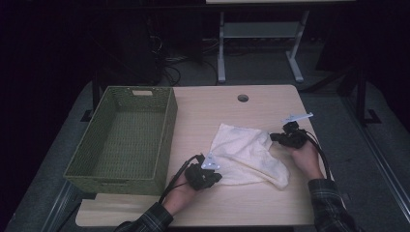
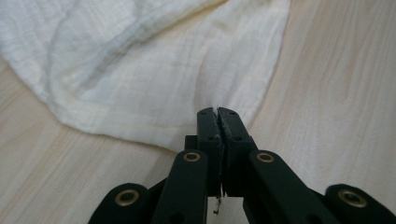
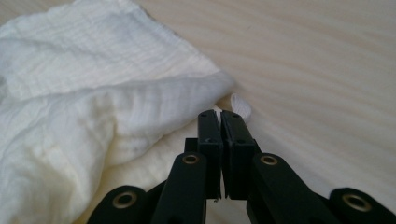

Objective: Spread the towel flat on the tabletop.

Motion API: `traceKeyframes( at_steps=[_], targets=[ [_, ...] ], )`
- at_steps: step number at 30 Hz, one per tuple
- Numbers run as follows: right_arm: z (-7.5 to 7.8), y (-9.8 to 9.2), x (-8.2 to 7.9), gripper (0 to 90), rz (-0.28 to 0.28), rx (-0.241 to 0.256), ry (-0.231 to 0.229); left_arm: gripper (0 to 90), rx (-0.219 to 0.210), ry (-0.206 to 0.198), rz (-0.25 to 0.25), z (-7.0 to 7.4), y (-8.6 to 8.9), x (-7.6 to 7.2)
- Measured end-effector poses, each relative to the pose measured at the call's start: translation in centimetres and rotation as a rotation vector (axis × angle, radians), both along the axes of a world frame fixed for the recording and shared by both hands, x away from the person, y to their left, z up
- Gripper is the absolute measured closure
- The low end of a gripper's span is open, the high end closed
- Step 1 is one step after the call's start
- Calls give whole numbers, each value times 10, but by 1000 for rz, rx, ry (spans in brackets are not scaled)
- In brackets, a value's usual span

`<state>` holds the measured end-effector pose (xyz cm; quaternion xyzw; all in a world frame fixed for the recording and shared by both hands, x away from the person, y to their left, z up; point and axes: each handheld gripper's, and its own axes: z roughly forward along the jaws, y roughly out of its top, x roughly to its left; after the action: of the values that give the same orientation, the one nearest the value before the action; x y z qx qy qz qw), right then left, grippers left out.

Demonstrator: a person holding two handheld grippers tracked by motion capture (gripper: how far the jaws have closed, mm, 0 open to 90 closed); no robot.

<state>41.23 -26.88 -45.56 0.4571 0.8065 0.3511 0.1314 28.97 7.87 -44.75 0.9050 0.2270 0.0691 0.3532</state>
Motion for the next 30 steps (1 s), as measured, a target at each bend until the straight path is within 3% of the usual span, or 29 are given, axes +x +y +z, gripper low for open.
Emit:
traceKeyframes(
  at_steps=[11,19,22,23,25,30],
  targets=[
    [26,-24,35,872,-99,-55,-38,880,-5,10,34,5,20,-6],
    [21,-37,59,874,-199,-134,-26,879,6,22,60,4,28,-6],
    [16,-44,61,868,-222,-132,-21,877,14,30,58,2,27,-6],
    [14,-44,62,858,-224,-110,-8,873,12,29,57,1,27,-6],
    [13,-44,58,769,-228,-81,-24,784,9,20,57,1,26,-6],
    [16,-44,44,684,-185,-17,-30,625,-19,15,65,5,23,-2]
  ],
)
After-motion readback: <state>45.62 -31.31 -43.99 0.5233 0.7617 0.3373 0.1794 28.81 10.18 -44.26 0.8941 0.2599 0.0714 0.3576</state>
